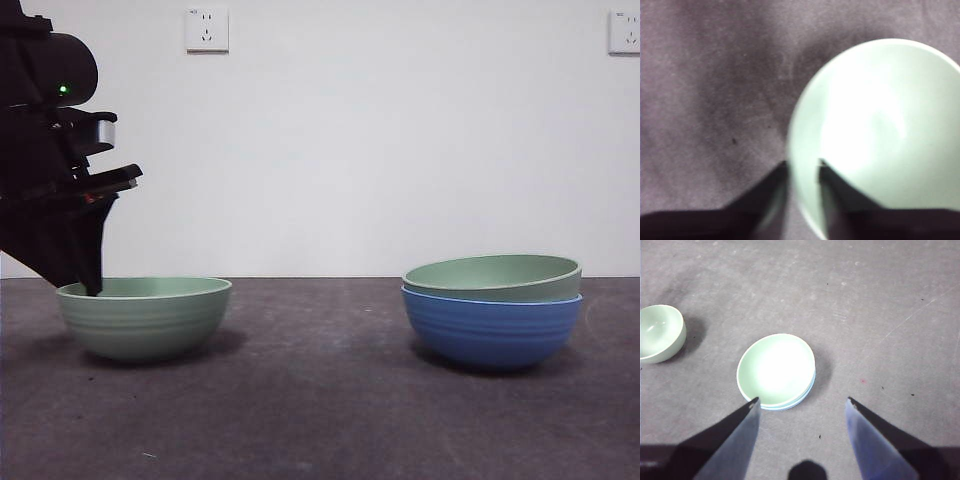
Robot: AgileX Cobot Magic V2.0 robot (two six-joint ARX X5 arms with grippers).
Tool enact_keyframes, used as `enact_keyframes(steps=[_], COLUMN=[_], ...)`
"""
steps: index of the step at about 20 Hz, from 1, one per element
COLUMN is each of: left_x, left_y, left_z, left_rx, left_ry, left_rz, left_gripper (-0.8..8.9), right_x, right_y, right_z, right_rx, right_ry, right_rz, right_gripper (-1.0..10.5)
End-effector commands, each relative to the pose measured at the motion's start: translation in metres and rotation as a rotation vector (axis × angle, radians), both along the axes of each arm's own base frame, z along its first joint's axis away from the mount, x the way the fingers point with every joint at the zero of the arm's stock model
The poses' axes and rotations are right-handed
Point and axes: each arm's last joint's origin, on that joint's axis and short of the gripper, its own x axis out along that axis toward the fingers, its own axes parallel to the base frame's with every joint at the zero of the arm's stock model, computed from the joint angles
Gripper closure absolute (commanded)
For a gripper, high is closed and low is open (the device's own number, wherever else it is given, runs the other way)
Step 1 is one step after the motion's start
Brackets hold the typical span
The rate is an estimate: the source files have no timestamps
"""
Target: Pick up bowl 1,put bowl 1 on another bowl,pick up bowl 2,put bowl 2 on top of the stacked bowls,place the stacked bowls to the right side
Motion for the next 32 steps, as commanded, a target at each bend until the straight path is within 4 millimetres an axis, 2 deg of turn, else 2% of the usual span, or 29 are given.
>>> enact_keyframes(steps=[1,2,10,12,14,16,19,23,27,32], left_x=[-0.001,-0.001,-0.001,-0.002,-0.005,-0.007,-0.011,-0.021,-0.016,0.006], left_y=[-0.001,-0.001,-0.002,-0.005,-0.015,-0.031,-0.066,-0.109,-0.146,-0.198], left_z=[-0.002,-0.002,0.000,0.012,0.034,0.060,0.100,0.132,0.135,0.109], left_rx=[-0.006,-0.007,-0.050,-0.102,-0.121,-0.137,-0.165,-0.195,-0.239,-0.240], left_ry=[0.012,0.012,0.018,0.001,-0.052,-0.105,-0.196,-0.321,-0.333,-0.272], left_rz=[0.011,0.010,0.032,0.009,-0.023,-0.076,-0.181,-0.262,-0.315,-0.367], left_gripper=[7.66,8.18,8.22,8.21,8.21,8.22,8.21,8.21,8.20,8.19], right_x=[0.000,0.000,0.000,0.000,0.000,0.000,0.000,-0.001,-0.002,-0.002], right_y=[0.000,0.000,0.000,0.000,0.000,0.000,0.000,0.000,0.000,0.000], right_z=[-0.002,-0.002,-0.002,-0.002,-0.002,-0.002,-0.002,-0.004,-0.005,-0.005], right_rx=[0.006,0.006,0.006,0.006,0.006,0.006,0.014,0.012,0.018,0.021], right_ry=[0.006,0.006,0.006,0.006,0.006,0.007,0.016,0.041,0.048,0.049], right_rz=[-0.003,-0.003,-0.003,-0.003,-0.003,-0.004,-0.010,-0.012,-0.018,-0.021], right_gripper=[6.6,6.6,6.6,6.6,6.6,6.6,6.6,6.6,6.6,6.6])
